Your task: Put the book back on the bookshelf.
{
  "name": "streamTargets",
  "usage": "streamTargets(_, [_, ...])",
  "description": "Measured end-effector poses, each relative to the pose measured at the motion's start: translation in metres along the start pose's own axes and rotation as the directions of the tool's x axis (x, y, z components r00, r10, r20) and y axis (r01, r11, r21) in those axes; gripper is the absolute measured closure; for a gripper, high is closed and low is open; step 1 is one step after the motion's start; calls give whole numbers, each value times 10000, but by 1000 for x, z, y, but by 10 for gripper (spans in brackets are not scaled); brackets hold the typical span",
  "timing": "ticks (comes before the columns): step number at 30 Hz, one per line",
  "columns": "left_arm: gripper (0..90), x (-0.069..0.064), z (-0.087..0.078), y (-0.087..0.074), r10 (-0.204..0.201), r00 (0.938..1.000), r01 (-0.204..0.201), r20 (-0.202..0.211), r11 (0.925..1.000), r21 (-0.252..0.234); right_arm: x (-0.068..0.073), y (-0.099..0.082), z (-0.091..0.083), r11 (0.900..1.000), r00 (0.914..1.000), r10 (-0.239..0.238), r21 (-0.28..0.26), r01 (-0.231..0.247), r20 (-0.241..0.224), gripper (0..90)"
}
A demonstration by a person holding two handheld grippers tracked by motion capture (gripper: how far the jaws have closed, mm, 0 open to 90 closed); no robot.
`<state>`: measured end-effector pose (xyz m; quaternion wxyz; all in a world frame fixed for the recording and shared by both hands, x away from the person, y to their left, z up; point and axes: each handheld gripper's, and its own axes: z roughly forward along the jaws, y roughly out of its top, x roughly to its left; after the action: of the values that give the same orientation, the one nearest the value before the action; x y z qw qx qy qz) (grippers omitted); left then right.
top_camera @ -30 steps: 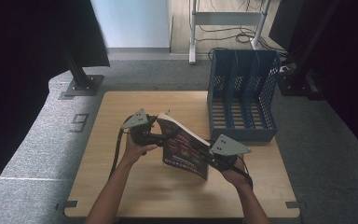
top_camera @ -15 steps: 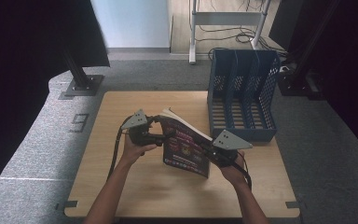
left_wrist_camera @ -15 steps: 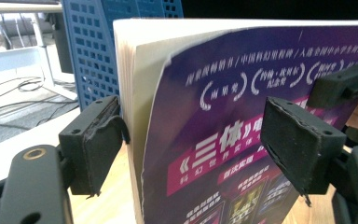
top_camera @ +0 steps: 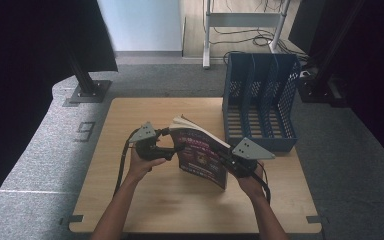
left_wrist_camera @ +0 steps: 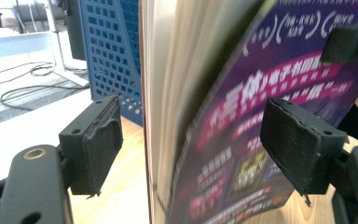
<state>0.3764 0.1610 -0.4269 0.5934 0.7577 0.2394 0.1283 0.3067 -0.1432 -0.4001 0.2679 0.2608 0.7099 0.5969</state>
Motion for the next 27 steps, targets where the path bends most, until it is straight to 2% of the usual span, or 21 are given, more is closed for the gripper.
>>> streamTargets(7, [210,-6,-7,-11,-160,9996,163,-222,9998,113,-3,3,-5,9998,9998,66,-180,-63,175,819])
streamTargets(14, [210,-11,-15,-26,-51,9984,81,-559,9985,533,-4,10,-10,9990,9996,194,-417,-186,194,820])
streamTargets(27, [210,-16,-36,-46,-275,9964,327,-800,9974,642,-11,32,-19,9969,9977,198,-779,-147,654,819])
